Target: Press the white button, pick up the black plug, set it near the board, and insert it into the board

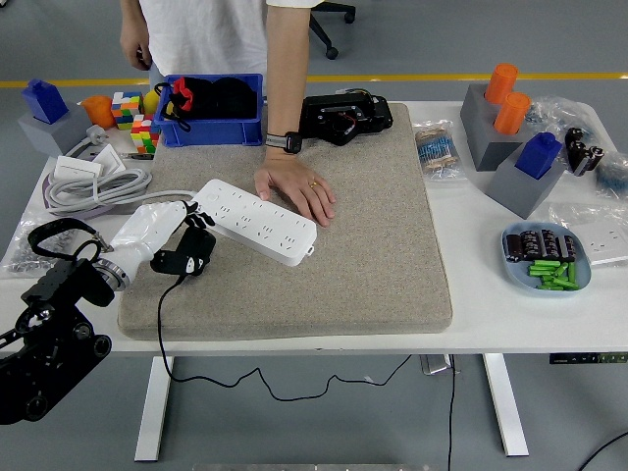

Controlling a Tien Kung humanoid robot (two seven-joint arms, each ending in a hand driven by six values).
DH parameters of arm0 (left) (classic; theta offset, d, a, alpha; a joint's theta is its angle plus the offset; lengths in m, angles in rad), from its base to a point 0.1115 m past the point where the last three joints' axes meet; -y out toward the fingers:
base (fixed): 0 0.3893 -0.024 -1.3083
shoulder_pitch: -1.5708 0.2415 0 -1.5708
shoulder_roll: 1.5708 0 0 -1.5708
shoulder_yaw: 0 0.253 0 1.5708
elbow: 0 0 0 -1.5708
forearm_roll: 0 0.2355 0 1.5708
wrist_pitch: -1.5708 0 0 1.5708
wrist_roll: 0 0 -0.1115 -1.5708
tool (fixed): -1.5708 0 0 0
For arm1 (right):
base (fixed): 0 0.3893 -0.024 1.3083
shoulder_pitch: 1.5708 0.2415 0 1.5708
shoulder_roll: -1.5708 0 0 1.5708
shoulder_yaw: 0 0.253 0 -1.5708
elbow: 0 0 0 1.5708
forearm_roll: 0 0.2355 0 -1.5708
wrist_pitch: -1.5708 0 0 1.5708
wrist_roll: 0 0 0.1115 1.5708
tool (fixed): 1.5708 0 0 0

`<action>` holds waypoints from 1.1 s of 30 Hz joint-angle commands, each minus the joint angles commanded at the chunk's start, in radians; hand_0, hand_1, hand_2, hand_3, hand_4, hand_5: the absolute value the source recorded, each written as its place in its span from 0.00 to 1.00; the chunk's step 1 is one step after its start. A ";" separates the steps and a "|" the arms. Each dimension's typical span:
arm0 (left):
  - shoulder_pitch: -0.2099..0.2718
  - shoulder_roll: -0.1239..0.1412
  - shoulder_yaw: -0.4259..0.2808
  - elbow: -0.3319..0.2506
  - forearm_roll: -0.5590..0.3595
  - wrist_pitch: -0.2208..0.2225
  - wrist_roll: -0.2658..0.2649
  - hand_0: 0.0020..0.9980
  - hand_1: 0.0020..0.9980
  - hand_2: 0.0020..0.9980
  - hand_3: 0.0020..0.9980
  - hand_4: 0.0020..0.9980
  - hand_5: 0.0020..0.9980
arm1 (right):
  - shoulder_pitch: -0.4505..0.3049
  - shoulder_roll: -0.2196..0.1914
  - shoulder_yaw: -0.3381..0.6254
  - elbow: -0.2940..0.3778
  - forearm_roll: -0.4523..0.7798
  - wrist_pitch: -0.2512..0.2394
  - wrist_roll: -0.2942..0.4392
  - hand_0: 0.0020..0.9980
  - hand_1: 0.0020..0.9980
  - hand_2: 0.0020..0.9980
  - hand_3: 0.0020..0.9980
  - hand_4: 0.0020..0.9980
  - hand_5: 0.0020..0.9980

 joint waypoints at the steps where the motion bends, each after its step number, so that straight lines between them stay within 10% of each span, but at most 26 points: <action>1: 0.000 0.000 0.001 0.002 0.000 -0.001 0.001 0.46 0.63 0.62 0.61 0.87 0.00 | 0.000 0.000 0.000 0.000 0.000 0.000 0.000 0.71 0.63 0.65 0.61 0.65 0.38; 12: 0.004 -0.002 0.010 0.011 -0.019 0.009 -0.005 0.43 0.61 0.60 0.61 0.85 0.00 | -0.001 0.000 -0.003 0.000 0.001 -0.001 0.002 0.71 0.63 0.65 0.61 0.65 0.37; 13: 0.004 -0.003 0.010 0.011 -0.020 0.012 -0.009 0.35 0.52 0.49 0.59 0.70 0.00 | 0.000 0.000 -0.003 0.000 0.001 -0.001 0.004 0.71 0.63 0.65 0.61 0.65 0.37; 24: 0.000 -0.005 0.025 0.018 -0.010 0.006 0.001 0.33 0.43 0.42 0.56 0.67 0.00 | 0.002 0.001 -0.002 0.000 0.003 -0.004 0.008 0.71 0.63 0.65 0.61 0.65 0.37; 25: 0.000 -0.005 0.026 0.018 -0.008 0.004 0.003 0.25 0.26 0.29 0.41 0.50 0.00 | 0.001 0.001 -0.002 0.000 0.003 -0.004 0.009 0.71 0.63 0.65 0.61 0.65 0.37; 33: 0.001 -0.007 0.032 0.021 0.003 -0.007 0.013 0.22 0.23 0.27 0.38 0.45 0.00 | 0.000 0.001 -0.003 -0.001 0.005 -0.006 0.012 0.71 0.63 0.64 0.60 0.65 0.37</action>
